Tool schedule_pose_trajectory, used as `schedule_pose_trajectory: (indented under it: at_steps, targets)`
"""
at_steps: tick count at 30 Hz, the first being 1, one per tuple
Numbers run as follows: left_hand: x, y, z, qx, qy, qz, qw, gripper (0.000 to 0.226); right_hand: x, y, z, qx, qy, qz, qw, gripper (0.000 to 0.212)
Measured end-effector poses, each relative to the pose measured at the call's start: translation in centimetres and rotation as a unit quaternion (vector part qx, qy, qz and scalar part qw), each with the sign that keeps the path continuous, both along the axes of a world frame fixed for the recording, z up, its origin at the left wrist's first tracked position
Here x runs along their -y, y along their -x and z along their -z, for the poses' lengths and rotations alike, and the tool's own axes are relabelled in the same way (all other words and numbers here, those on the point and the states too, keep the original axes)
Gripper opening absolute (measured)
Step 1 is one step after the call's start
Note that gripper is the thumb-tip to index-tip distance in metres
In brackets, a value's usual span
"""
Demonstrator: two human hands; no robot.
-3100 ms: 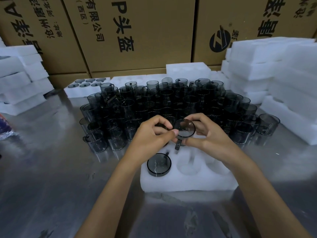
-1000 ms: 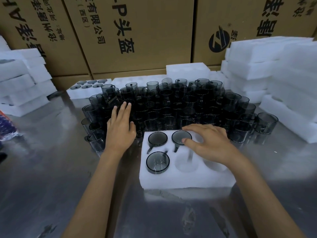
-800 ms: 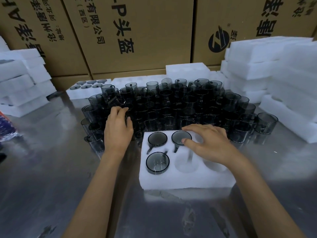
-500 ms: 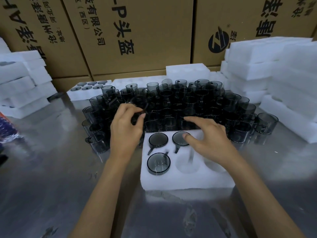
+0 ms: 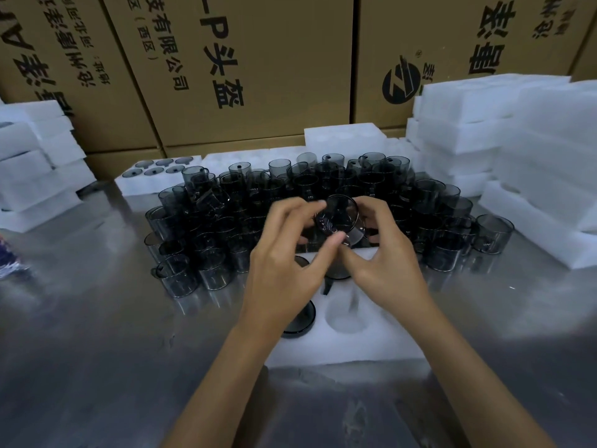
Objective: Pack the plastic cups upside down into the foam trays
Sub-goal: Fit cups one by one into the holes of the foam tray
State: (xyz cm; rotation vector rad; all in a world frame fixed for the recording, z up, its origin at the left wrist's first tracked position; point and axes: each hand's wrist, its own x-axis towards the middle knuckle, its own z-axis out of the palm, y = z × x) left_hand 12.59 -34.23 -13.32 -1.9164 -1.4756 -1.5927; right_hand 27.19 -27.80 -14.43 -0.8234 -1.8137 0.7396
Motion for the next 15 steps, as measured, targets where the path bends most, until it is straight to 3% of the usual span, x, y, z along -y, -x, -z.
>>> schedule_pose_trajectory:
  at_steps: [4, 9, 15]
  targets:
    - [0.1, 0.9, -0.1, 0.045, 0.049, -0.020, 0.998, 0.035, -0.4, -0.2, -0.3, -0.047, 0.061, -0.067, 0.995, 0.058]
    - [-0.1, 1.2, -0.1, 0.060, 0.066, -0.014, 0.996, 0.010, -0.4, -0.4, -0.6, -0.059, 0.090, -0.131, 0.985, 0.061]
    - [0.0, 0.4, -0.2, 0.178, 0.121, 0.061, 0.975, 0.013, -0.2, -0.2, -0.3, -0.012, 0.006, -0.049, 0.999, 0.072]
